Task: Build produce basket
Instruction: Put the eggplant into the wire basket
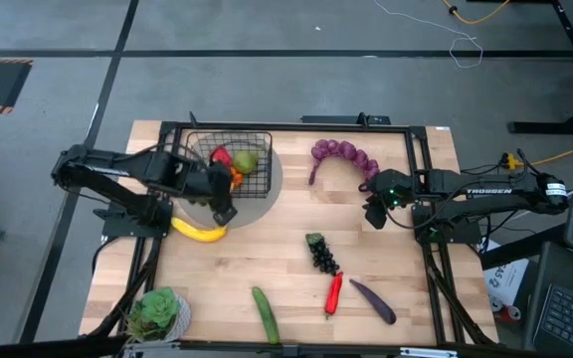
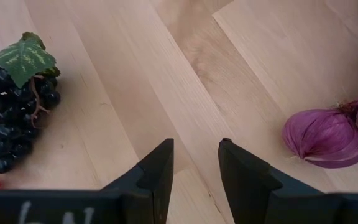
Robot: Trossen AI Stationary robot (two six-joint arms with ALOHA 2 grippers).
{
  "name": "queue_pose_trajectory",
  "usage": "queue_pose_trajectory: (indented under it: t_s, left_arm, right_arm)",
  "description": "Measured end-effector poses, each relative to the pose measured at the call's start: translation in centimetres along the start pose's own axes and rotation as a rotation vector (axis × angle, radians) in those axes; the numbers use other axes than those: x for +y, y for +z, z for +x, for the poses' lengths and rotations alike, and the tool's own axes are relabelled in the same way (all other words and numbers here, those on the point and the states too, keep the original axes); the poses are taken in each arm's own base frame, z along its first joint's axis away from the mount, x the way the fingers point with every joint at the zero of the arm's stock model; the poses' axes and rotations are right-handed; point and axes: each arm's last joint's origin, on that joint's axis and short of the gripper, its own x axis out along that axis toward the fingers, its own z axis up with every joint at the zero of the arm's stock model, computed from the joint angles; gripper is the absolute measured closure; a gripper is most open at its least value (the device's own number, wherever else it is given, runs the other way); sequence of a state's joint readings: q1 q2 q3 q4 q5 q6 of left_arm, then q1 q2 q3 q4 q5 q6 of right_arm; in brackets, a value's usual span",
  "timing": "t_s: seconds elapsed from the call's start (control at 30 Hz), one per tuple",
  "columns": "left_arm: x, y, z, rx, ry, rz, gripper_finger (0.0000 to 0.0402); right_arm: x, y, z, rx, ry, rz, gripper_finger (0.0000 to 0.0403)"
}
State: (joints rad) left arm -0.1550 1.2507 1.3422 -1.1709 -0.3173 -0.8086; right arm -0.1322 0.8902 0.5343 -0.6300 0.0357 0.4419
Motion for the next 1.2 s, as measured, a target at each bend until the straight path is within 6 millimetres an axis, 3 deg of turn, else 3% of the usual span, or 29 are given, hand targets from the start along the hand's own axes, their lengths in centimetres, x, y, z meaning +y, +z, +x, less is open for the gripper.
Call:
queue_pose_trajectory:
  t_s: [0.3,0.47,0.83,1.2]
  left_arm:
    - [-3.3,-3.3,-0.5,0.145,-0.126,0.009,0.0256]
    - [-5.2,-5.1,0.6,0.231,-0.101,0.086,0.0256]
    - [-8.5,-7.3,5.3,0.301,0.058,0.192,0.0256]
    - [-11.6,-8.1,10.3,0.275,0.038,0.176,0.0256]
  right_arm:
    - [0.2,0.3,0.0,-0.036,0.015,-0.053,0.0274]
    - [0.2,0.3,0.0,-0.037,0.016,-0.053,0.0274]
    - [0.3,0.6,0.0,-0.065,0.029,-0.049,0.0274]
    - [0.8,1.6,-0.2,-0.166,0.081,-0.042,0.0274]
